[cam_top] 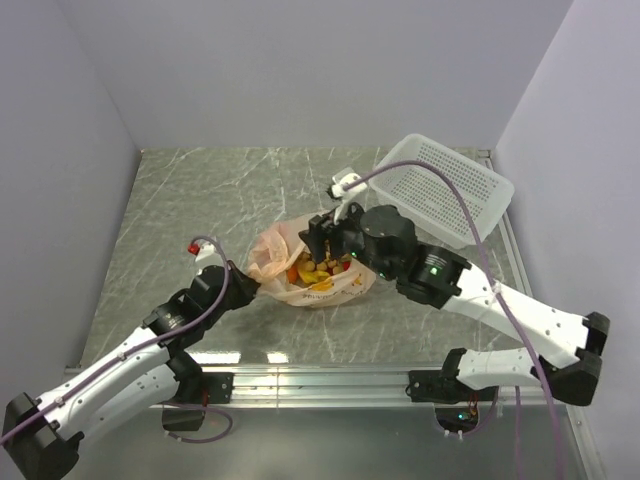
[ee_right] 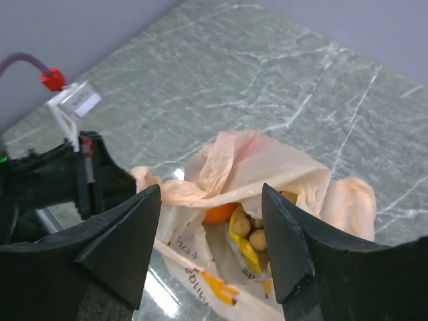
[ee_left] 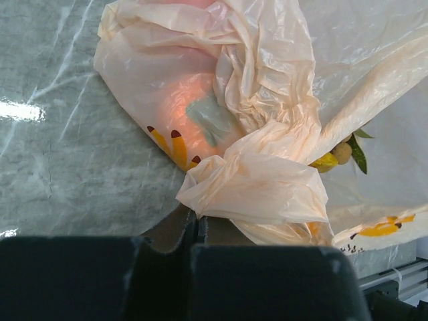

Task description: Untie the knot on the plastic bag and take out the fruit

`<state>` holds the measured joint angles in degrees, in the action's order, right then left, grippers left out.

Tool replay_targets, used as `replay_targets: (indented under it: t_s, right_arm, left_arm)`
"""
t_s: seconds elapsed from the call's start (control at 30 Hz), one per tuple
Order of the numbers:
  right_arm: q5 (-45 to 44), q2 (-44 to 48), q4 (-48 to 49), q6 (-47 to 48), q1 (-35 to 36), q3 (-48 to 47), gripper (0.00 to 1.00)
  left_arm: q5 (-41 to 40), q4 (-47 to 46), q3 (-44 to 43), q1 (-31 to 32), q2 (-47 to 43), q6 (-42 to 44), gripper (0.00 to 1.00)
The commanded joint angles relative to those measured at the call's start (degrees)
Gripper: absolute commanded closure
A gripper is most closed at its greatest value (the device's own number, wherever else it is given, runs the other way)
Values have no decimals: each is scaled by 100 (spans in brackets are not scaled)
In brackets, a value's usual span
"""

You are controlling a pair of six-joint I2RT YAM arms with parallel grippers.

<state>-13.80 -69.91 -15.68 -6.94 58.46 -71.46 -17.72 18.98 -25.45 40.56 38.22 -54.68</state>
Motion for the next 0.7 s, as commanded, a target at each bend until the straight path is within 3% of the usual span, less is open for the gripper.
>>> replay_targets:
  t_s: [0.0,0.27,0.37,0.4,0.5,0.67]
  right_arm:
    - [-70,83,171,342,17,632,32]
    - [-404,-243,496,-852,-317,2468,33]
    - [-299,-76,610,-1011,-317,2707,32]
    - [-272,3,645,-1020,-317,2742,32]
    - [-421,48,742,-985,-326,2761,32]
    - [-536,47,821,-958,-326,2690,32]
  left_arm:
    - [23,-290,-215,-21,-86,124,99]
    - [-505,351,-442,-21,-560,96,96]
    - [134,133,-1055,-21,-666,930,74]
    - [502,89,-1258,-13,-666,1124,58]
    - [909,106,-2085,-13,-518,1766,39]
    - [2015,-105,-2929,-13,341,2347,38]
